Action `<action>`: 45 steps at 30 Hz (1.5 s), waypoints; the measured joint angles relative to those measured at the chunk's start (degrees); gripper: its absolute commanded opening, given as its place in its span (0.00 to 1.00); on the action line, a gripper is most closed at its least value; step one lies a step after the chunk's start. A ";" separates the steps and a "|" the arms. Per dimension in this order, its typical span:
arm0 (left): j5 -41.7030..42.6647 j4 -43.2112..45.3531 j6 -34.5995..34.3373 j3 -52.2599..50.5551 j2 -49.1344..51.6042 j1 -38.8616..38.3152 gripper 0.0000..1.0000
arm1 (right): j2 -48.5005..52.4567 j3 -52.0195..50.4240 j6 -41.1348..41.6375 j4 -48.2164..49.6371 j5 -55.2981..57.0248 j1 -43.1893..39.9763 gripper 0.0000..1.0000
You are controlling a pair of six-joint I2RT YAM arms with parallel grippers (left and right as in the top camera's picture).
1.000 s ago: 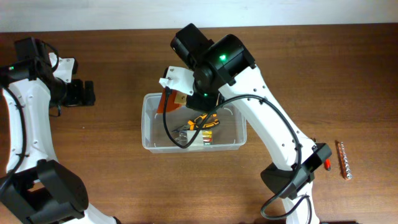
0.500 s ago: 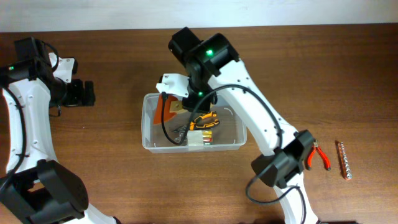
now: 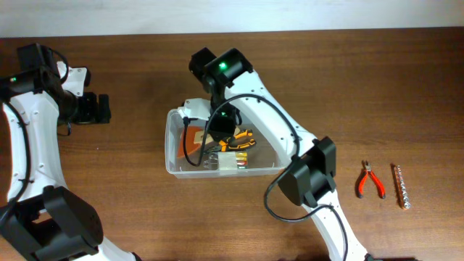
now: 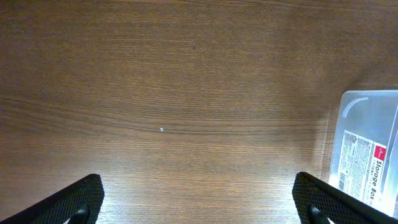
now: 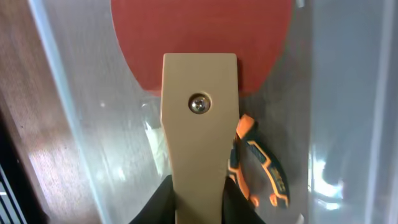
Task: Pack container
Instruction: 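Lower the scraper into the box and open the right gripper, then move the right gripper over the red-handled small pliers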
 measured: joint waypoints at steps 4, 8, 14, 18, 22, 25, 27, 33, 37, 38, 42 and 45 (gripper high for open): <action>0.00 0.00 0.00 0.00 0.00 0.00 0.99 | 1.77 0.00 -0.15 0.02 -0.55 0.00 0.21; 0.00 0.00 0.00 0.00 0.00 0.00 0.99 | 2.40 0.00 -0.22 0.17 -0.90 0.00 0.22; 0.00 0.00 0.00 0.00 0.00 0.00 0.99 | 2.49 0.00 -0.17 0.17 -1.16 0.00 0.37; 0.00 -0.02 0.00 0.00 0.00 0.00 0.99 | 2.49 0.00 -0.33 0.20 -1.55 0.00 0.56; 0.00 -0.02 0.00 0.00 0.00 0.00 0.99 | 2.49 0.00 -0.15 -0.04 -1.57 0.00 0.79; 0.00 -0.02 0.00 0.00 0.00 0.00 0.99 | 2.49 0.00 0.09 -1.68 -1.22 0.00 0.94; 0.00 -0.02 0.00 0.00 0.00 0.00 0.99 | 2.49 0.00 0.92 -1.73 0.02 0.00 0.99; 0.00 0.00 0.00 0.00 0.00 0.00 0.99 | 0.17 0.00 5.66 -1.75 8.37 -0.37 0.99; 0.00 0.00 0.00 0.00 0.00 0.00 0.99 | -7.26 0.00 9.70 -1.68 13.99 -2.60 0.99; 0.00 -0.02 0.00 0.00 0.00 0.00 0.99 | -9.64 0.00 10.80 -1.68 15.21 -3.63 0.98; 0.00 -0.02 0.00 0.00 0.00 0.00 0.99 | -20.20 0.07 16.37 -1.66 19.34 -9.57 0.99; 0.00 0.00 0.00 0.00 0.00 0.00 0.99 | -26.69 0.35 22.95 -1.66 20.92 -15.63 0.99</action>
